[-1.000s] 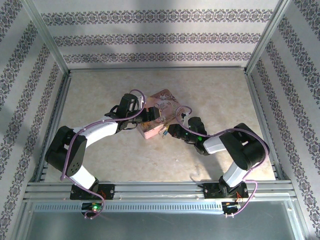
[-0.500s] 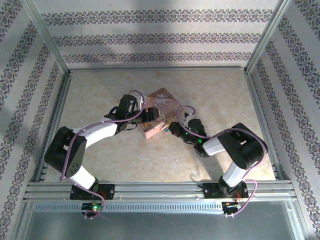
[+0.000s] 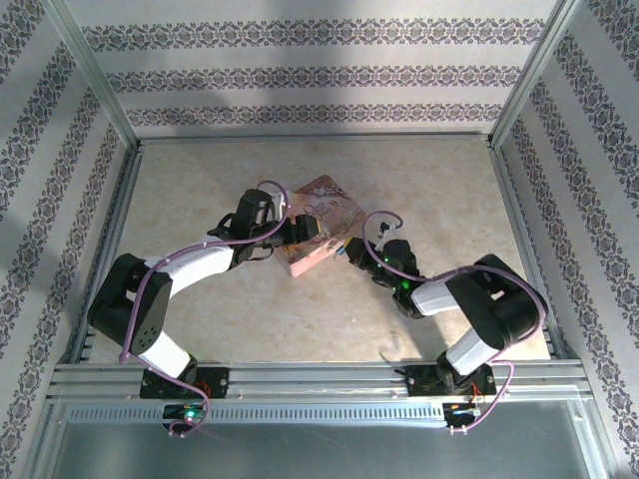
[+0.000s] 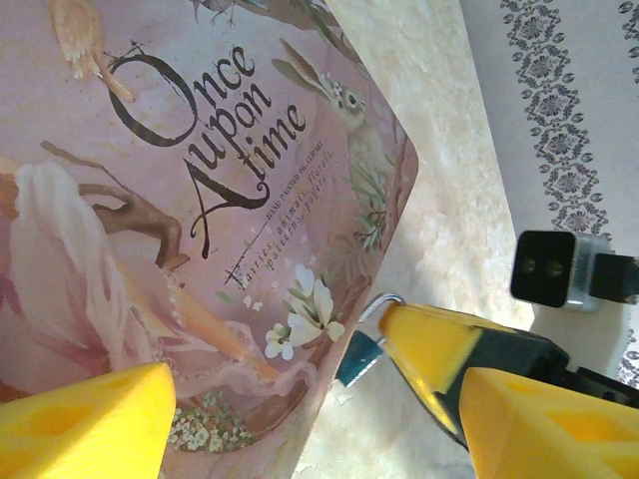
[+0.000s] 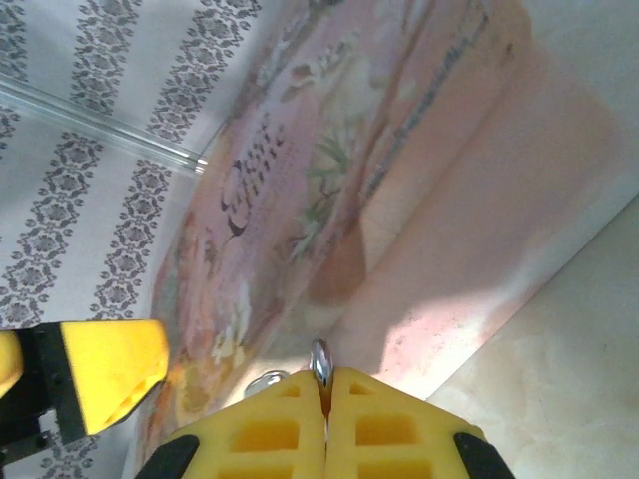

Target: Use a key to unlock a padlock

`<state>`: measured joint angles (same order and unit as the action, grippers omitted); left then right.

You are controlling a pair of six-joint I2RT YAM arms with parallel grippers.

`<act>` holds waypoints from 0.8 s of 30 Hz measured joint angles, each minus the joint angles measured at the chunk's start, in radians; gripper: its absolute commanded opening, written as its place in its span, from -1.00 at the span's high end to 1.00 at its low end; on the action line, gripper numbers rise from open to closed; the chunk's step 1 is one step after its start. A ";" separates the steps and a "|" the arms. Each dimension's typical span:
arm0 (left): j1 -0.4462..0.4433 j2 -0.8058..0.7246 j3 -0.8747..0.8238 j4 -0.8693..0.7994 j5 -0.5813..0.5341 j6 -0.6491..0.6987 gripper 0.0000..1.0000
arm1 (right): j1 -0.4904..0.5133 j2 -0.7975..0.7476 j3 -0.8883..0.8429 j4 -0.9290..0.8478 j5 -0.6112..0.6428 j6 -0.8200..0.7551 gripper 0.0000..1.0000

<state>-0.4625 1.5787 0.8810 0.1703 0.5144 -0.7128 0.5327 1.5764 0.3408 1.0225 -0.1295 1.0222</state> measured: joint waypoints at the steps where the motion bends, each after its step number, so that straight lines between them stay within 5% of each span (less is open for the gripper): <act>1: 0.000 -0.004 -0.002 -0.001 0.001 -0.001 -0.55 | -0.001 -0.026 -0.010 -0.015 0.004 -0.007 1.00; 15: 0.016 -0.155 -0.023 -0.219 -0.060 0.012 -0.74 | -0.018 -0.647 -0.012 -0.678 0.037 -0.231 1.00; 24: 0.059 -0.382 -0.052 -0.323 -0.220 0.067 -0.99 | -0.020 -0.845 0.119 -1.121 -0.043 -0.346 1.00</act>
<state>-0.4034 1.1969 0.8288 -0.1532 0.2939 -0.6456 0.5125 0.7311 0.4599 -0.0982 -0.1722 0.6758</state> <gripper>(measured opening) 0.988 0.044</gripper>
